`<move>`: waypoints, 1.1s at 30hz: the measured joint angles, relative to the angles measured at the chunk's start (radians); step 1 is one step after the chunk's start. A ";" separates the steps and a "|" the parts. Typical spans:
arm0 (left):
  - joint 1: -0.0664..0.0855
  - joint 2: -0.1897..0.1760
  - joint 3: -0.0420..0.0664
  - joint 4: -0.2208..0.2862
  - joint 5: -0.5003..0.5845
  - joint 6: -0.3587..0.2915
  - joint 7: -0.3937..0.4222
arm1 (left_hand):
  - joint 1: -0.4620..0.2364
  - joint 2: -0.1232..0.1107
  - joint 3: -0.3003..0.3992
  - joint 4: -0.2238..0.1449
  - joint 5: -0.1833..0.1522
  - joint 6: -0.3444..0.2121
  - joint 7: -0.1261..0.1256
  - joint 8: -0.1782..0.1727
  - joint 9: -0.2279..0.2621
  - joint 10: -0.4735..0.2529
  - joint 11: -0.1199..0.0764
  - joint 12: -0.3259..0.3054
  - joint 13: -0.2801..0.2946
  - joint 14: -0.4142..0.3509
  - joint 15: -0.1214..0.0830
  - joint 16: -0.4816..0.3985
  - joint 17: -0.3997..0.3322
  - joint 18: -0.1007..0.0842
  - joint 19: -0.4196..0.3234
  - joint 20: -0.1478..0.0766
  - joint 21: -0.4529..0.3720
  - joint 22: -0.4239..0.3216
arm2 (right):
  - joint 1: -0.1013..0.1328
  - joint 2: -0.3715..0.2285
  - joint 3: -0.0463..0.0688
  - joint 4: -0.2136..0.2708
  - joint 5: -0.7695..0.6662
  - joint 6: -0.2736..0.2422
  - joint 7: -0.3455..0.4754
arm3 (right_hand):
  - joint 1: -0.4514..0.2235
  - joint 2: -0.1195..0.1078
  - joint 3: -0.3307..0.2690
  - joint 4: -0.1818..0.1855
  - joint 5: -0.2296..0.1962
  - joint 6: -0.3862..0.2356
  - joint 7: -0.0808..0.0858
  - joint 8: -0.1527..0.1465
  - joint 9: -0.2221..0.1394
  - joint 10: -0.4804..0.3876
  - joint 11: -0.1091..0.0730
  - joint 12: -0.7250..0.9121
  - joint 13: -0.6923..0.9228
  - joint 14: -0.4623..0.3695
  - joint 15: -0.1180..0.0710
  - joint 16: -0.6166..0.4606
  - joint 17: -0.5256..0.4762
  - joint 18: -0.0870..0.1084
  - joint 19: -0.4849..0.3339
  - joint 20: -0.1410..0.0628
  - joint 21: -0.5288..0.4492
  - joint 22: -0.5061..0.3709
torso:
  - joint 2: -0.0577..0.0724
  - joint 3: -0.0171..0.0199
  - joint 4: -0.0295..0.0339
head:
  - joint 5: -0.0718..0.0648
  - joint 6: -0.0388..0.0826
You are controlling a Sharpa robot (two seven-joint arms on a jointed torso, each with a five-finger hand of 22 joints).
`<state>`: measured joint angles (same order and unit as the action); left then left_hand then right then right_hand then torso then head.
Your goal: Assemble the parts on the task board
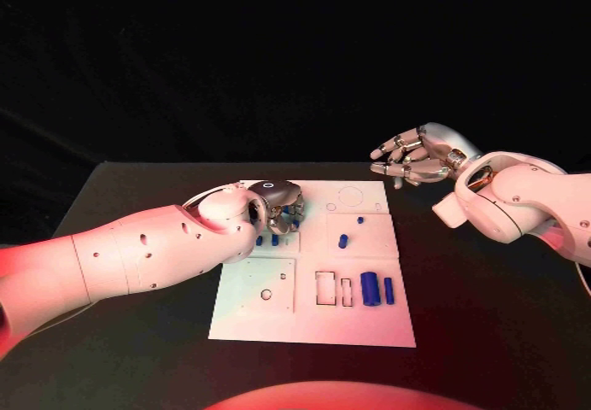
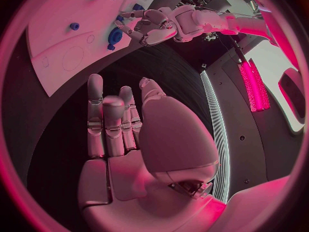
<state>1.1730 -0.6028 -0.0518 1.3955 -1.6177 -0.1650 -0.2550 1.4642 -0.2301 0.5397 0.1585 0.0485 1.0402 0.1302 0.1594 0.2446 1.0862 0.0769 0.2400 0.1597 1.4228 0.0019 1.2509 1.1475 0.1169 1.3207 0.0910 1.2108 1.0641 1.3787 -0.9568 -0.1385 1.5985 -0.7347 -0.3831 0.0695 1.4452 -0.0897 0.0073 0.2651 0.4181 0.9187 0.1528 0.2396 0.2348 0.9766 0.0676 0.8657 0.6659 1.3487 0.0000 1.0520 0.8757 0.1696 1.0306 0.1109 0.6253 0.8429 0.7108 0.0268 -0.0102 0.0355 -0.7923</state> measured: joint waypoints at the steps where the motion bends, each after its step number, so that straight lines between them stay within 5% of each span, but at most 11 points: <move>1: 0.000 0.000 0.000 0.000 0.001 0.001 0.000 | 0.000 0.000 0.006 -0.001 0.000 0.004 0.000 0.000 -0.001 0.005 -0.001 -0.003 0.000 0.000 0.000 0.005 0.000 0.000 0.000 0.000 0.004 0.003 | 0.000 0.000 0.000 0.000 0.000 0.000 0.000 | 0.000 0.000 0.000 0.000 0.000 0.000 0.000 0.000 0.000 0.000 0.000 0.000 0.000 0.000 0.000 0.000 0.000 0.000 0.000 0.000 0.000 0.000 | 0.000 0.0000 0.0001 | 0.000 0.000; 7: 0.000 0.001 0.001 -0.001 0.005 0.004 0.002 | 0.023 0.023 0.024 -0.019 0.000 0.036 -0.006 0.000 -0.002 0.047 -0.008 -0.006 -0.005 0.011 -0.011 0.021 0.013 0.000 0.013 -0.005 0.029 0.034 | 0.000 0.000 0.000 0.000 0.000 0.000 0.000 | 0.000 0.000 0.000 0.000 0.000 0.000 0.000 0.000 0.000 0.000 0.000 0.000 0.000 0.000 0.000 0.000 0.000 0.000 0.000 0.000 0.000 0.000 | 0.000 0.0001 0.0001 | 0.000 -0.001; 20: -0.002 -0.006 0.002 0.004 0.015 0.001 0.005 | 0.033 0.033 0.051 -0.046 0.000 0.062 -0.005 -0.004 -0.004 0.086 -0.014 -0.031 -0.008 0.020 -0.013 0.034 0.021 0.000 0.027 -0.012 0.056 0.071 | 0.000 0.000 0.000 0.000 0.000 0.000 0.000 | 0.000 0.000 0.000 0.000 0.000 0.000 0.000 0.004 0.000 0.000 0.000 0.000 -0.001 0.000 0.000 0.000 0.001 0.000 0.000 0.000 0.000 0.000 | -0.001 0.0000 0.0003 | -0.001 0.003; 26: -0.004 -0.019 0.004 0.014 0.025 -0.005 0.005 | 0.033 0.033 0.052 -0.053 0.000 0.062 -0.005 -0.009 -0.009 0.089 -0.011 -0.046 -0.010 0.020 -0.013 0.034 0.019 -0.015 0.027 -0.012 0.060 0.075 | 0.000 0.001 0.000 -0.002 0.000 0.000 0.000 | 0.000 0.000 0.000 0.000 0.000 0.000 0.000 0.004 0.000 0.000 0.000 0.000 -0.001 0.000 0.000 0.000 0.001 0.000 0.000 0.000 0.000 0.000 | -0.001 -0.0006 0.0007 | -0.001 0.008; 33: -0.005 -0.051 0.024 0.052 0.045 -0.022 0.005 | 0.026 0.031 0.052 -0.053 0.000 0.064 -0.003 -0.013 -0.011 0.089 -0.011 -0.052 -0.013 0.020 -0.013 0.034 0.015 -0.015 0.030 -0.009 0.065 0.081 | 0.000 0.004 0.000 -0.007 0.000 0.000 0.001 | 0.000 0.000 0.000 0.000 0.000 0.000 0.000 0.004 0.000 0.000 0.000 0.000 -0.001 0.000 0.000 0.000 0.001 0.000 0.000 0.000 0.000 0.000 | -0.003 -0.0012 0.0026 | 0.000 0.015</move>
<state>1.1679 -0.6533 -0.0274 1.4470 -1.5728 -0.1872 -0.2502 1.4901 -0.1995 0.5922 0.1054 0.0482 1.1043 0.1268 0.1461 0.2338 1.1754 0.0663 0.1881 0.1468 1.4426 -0.0108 1.2848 1.1628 0.1014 1.3506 0.0816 1.2762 1.1452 1.3784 -0.9532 -0.1385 1.5915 -0.7347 -0.3831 0.0702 1.4452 -0.0897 0.0072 0.2651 0.4181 0.9191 0.1525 0.2435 0.2347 0.9766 0.0676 0.8657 0.6647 1.3487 0.0000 1.0520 0.8768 0.1696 1.0306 0.1109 0.6253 0.8430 0.7081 0.0257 -0.0076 0.0354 -0.7775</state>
